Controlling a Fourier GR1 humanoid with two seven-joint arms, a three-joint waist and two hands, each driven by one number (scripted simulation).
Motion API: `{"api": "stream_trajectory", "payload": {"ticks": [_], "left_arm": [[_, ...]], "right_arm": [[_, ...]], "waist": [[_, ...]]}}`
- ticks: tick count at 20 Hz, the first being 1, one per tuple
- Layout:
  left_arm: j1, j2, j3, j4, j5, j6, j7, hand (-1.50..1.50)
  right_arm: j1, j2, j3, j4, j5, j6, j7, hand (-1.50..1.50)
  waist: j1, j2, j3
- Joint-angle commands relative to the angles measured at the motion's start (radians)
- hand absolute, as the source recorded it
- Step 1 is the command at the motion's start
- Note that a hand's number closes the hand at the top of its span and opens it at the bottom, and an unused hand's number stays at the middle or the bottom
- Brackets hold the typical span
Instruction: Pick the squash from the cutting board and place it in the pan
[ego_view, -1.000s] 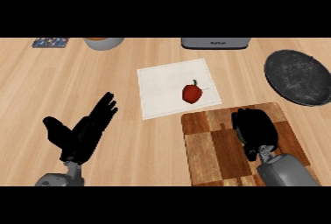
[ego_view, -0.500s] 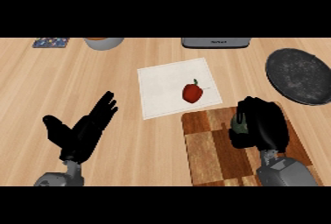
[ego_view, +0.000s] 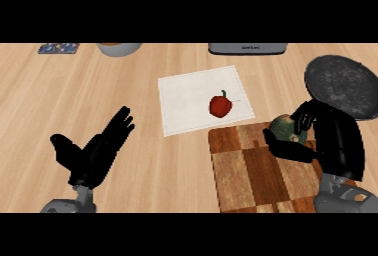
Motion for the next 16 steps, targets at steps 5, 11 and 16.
{"api": "stream_trajectory", "payload": {"ticks": [5, 11, 16], "left_arm": [[-0.004, -0.021, 0.017, 0.076, -0.017, -0.030, -0.068, 0.00], [-0.049, -0.003, 0.040, 0.033, 0.001, -0.028, 0.014, 0.00], [-0.015, -0.012, 0.001, -0.031, -0.003, -0.041, 0.035, 0.00]], "right_arm": [[-0.057, -0.076, -0.255, 0.197, -0.243, -0.057, -0.195, 1.50], [-0.212, -0.186, -0.326, 0.570, -0.141, -0.221, -0.363, 1.50], [-0.325, -0.258, -0.440, 0.880, -0.171, -0.406, -0.533, 1.50]], "waist": [[0.006, 0.003, 0.000], [0.018, 0.006, 0.000], [0.036, 0.011, 0.002]]}}
